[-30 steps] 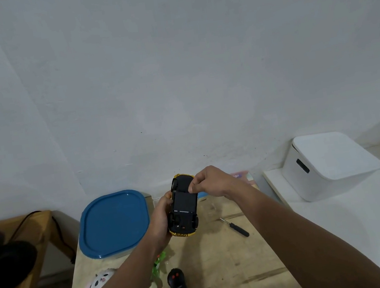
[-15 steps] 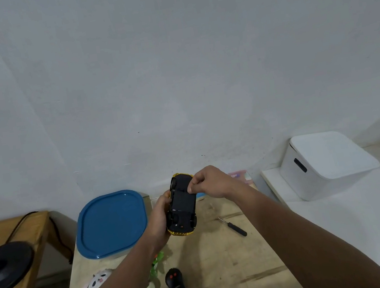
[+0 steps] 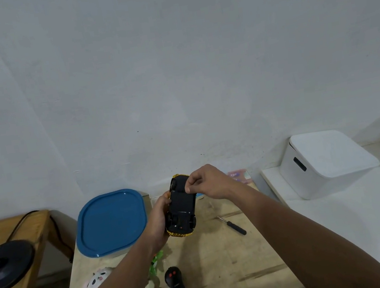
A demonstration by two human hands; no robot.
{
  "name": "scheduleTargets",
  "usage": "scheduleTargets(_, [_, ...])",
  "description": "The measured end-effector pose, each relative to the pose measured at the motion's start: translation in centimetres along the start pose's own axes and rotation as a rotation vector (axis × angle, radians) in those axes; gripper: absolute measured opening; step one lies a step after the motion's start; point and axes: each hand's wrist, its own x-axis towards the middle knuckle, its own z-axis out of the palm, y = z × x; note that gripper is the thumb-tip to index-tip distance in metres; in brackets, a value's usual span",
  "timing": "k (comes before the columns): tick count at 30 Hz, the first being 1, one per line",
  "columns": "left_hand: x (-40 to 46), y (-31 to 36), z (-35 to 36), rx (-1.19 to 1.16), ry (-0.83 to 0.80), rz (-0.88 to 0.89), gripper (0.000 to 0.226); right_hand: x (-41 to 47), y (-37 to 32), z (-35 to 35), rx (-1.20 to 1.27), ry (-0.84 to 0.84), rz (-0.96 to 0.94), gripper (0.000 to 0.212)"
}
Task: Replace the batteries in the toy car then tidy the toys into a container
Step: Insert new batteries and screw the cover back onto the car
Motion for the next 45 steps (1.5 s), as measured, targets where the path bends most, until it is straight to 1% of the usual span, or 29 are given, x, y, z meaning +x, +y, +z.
scheduleTargets(5, [-0.1, 0.1, 0.2, 0.010, -0.024, 0.015, 0.042, -0.2, 0.2, 0.1, -0.052, 0.012, -0.008, 0.007])
scheduleTargets(8, [-0.1, -0.1, 0.3, -0.003, -0.034, 0.017, 0.052, -0.4, 0.2, 0.3, -0.111, 0.027, -0.021, 0.009])
scheduleTargets(10, [-0.2, -0.1, 0.4, -0.003, -0.038, 0.026, 0.055, -0.5, 0.2, 0.4, -0.124, 0.035, -0.022, 0.008])
scheduleTargets(14, [-0.3, -0.3, 0.6, -0.015, -0.037, 0.032, 0.055, -0.5, 0.3, 0.4, -0.169, 0.051, -0.036, 0.006])
scheduleTargets(16, [-0.3, -0.5, 0.5, -0.026, -0.017, 0.032, 0.046, -0.5, 0.4, 0.3, -0.172, 0.046, -0.037, 0.007])
scheduleTargets(19, [-0.4, -0.6, 0.7, 0.011, -0.002, 0.045, 0.032, -0.7, 0.5, 0.4, -0.133, 0.055, -0.009, 0.005])
scheduleTargets(22, [-0.5, -0.7, 1.1, 0.051, 0.014, 0.061, 0.026, -0.9, 0.6, 0.5, -0.063, 0.072, 0.015, 0.002])
scheduleTargets(25, [-0.5, -1.0, 1.0, 0.048, 0.030, 0.068, 0.028, -1.2, 0.9, 0.7, 0.004, 0.082, 0.048, 0.003])
scheduleTargets(30, [-0.3, -1.3, 1.1, 0.060, 0.060, 0.048, 0.025, -1.0, 2.4, 1.1, 0.126, 0.127, 0.104, 0.021])
scheduleTargets(33, [0.3, -1.5, 1.1, 0.070, 0.065, 0.037, 0.029, -0.8, 3.5, 1.0, 0.183, 0.116, 0.121, 0.027])
scheduleTargets(37, [1.2, -2.2, 1.5, 0.093, 0.077, 0.013, 0.034, -0.6, 4.7, 1.4, 0.228, 0.098, 0.104, 0.027])
scheduleTargets(39, [1.7, -2.6, 2.0, 0.097, 0.083, -0.005, 0.032, -0.6, 5.7, 1.7, 0.222, 0.116, 0.116, 0.025])
scheduleTargets(45, [3.5, -4.0, 3.9, 0.070, 0.131, -0.056, 0.027, -0.3, 9.7, 2.5, 0.291, 0.252, 0.112, 0.022])
